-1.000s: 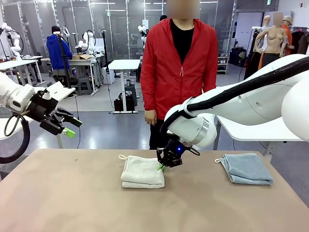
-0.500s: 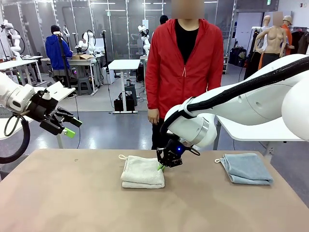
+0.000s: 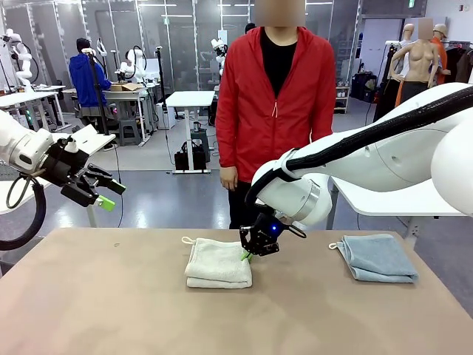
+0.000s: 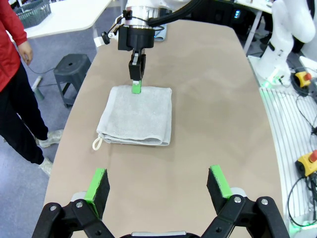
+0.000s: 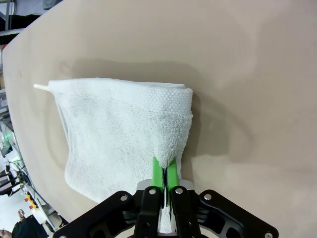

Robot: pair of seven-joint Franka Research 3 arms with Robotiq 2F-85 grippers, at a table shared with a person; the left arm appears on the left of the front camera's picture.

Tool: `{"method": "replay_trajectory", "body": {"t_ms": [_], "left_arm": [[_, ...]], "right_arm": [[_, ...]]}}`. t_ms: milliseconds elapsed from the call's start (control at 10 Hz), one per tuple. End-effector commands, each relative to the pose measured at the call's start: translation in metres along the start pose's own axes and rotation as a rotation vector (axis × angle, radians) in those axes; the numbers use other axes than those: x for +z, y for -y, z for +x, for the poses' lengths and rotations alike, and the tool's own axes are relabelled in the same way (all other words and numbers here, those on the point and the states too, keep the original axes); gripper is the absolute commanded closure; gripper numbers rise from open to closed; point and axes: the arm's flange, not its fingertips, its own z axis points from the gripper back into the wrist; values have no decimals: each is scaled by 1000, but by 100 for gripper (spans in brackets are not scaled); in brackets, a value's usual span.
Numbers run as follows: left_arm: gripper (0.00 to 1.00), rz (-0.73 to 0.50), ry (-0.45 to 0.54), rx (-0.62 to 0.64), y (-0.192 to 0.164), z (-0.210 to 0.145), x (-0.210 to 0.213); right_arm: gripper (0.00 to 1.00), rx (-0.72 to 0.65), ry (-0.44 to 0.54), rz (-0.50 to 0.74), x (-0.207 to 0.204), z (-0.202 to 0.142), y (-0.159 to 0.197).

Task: Fold the towels and place them in the basket.
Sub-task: Stack the folded Towel with hook on the right side of the table.

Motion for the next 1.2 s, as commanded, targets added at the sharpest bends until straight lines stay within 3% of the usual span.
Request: {"method": "replay_trajectory", "body": {"t_ms": [0, 400, 700, 1100], "left_arm": [[0, 1, 0, 1, 0, 1, 1], [0, 1, 0, 1, 0, 1, 1], [0, 1, 0, 1, 0, 1, 1], [0, 1, 0, 1, 0, 1, 1]], "right_arm": [[96, 71, 49, -9, 36, -11, -10], [96, 188, 85, -112, 146, -33, 5], [96, 157, 68, -253, 225, -47, 20], [96, 93, 53, -258, 300, -37, 40]]}}
